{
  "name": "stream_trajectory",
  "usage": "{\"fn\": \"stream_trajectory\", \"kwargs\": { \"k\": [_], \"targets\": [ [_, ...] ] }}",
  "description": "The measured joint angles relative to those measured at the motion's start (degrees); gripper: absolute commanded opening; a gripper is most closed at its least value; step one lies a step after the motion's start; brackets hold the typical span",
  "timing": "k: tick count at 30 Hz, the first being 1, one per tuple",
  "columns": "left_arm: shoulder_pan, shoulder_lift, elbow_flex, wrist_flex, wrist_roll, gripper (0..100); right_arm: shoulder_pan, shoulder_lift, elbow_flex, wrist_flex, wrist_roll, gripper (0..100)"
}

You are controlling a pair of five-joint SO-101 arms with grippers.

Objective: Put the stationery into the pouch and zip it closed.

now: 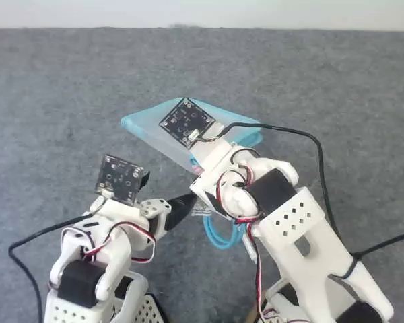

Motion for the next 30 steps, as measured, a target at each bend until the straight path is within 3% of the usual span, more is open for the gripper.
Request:
{"fn": "stream_trajectory", "kwargs": {
  "k": [10,18,30],
  "targets": [
    [1.58,0.18,0.88,-0.18,-0.53,35,-3.78,-1.93,3.87,-2.64,1.76,0.6],
    [-7.74,-0.35,8.00,-11.69,-0.44,35,-6.51,-5.54,4.66,0.97,5.54,0.6],
    [-9.85,0.09,8.09,-13.63,-0.44,35,-7.30,-5.45,9.05,2.29,9.05,0.6]
  ]
}}
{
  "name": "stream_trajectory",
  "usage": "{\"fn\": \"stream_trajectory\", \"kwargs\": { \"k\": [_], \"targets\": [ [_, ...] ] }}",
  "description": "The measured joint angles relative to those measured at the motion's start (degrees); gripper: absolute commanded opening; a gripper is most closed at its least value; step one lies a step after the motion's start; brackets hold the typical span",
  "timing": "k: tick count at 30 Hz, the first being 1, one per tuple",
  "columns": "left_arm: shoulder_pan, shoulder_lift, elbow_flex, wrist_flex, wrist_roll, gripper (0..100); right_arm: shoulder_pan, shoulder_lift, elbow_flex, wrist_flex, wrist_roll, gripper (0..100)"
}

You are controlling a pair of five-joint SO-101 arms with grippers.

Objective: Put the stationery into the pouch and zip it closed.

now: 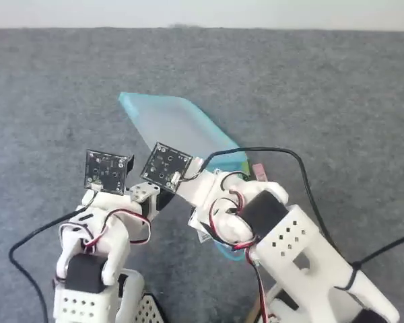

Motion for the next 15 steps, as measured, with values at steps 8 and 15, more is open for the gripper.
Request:
{"fn": "stream_trajectory", "kwargs": {
  "k": [8,15],
  "targets": [
    [-4.48,-0.35,3.69,-2.20,0.00,35,2.73,0.00,0.35,0.00,0.09,0.6],
    [-5.54,-0.18,6.77,-4.75,0.00,34,5.80,0.00,0.35,0.00,0.18,0.6]
  ]
}}
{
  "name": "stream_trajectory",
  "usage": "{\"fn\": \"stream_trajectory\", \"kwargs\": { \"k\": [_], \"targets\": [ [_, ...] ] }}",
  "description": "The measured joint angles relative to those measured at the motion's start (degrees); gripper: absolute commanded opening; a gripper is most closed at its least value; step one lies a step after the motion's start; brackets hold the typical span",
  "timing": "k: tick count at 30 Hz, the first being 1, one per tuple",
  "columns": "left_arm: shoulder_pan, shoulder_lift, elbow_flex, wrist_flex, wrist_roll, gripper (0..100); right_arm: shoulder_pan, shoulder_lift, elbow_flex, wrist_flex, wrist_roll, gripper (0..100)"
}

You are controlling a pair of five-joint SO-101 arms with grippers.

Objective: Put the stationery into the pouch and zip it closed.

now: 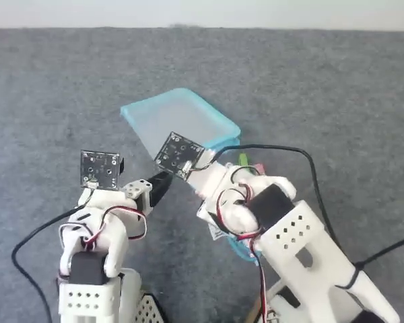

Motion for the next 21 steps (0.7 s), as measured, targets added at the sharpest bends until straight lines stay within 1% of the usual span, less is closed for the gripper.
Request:
{"fn": "stream_trajectory", "kwargs": {
  "k": [4,6,10,15,21],
  "targets": [
    [0.00,-0.35,0.62,0.00,0.00,28,1.41,0.00,0.00,0.00,-0.09,0.6],
    [0.00,-0.26,2.02,-1.76,0.00,26,1.41,-0.88,0.00,-0.44,-0.53,0.6],
    [0.26,-0.35,3.87,-5.19,0.00,25,1.41,-4.84,-0.09,0.88,-0.70,0.6],
    [0.26,-0.35,3.87,-5.36,0.00,24,1.41,-6.15,-0.09,1.93,-0.79,0.6],
    [0.26,-0.35,3.96,-5.36,0.00,12,1.41,-6.24,-0.09,2.81,-0.79,0.6]
  ]
}}
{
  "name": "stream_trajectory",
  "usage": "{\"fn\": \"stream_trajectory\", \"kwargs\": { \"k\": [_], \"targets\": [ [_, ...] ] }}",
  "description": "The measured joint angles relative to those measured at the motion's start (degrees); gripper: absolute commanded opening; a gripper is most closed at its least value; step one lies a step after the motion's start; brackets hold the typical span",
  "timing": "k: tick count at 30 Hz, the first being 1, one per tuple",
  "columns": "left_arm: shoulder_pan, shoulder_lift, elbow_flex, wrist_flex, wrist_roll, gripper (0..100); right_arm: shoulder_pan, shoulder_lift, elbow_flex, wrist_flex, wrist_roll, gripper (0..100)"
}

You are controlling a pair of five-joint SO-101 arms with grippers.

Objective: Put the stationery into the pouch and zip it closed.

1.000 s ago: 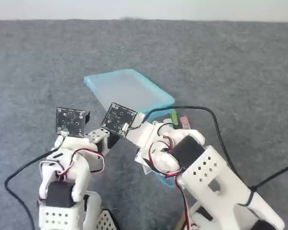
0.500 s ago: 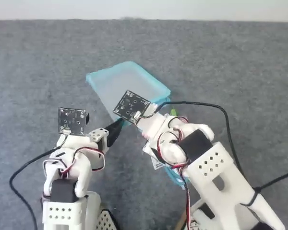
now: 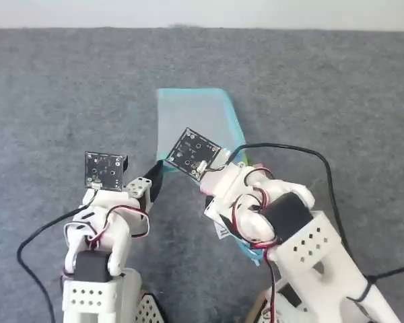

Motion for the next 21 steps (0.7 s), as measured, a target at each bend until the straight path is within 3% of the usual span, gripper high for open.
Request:
{"fn": "stream_trajectory", "kwargs": {
  "k": [5,11,21],
  "targets": [
    [0.00,0.53,0.00,0.00,0.00,1,1.14,-0.62,1.49,0.35,0.18,0.6],
    [0.00,0.53,0.09,-0.18,0.00,1,7.91,-1.05,3.78,-0.79,1.93,0.6],
    [-2.55,0.53,0.09,-0.18,0.00,1,9.58,-1.14,5.10,-2.64,2.29,0.6]
  ]
}}
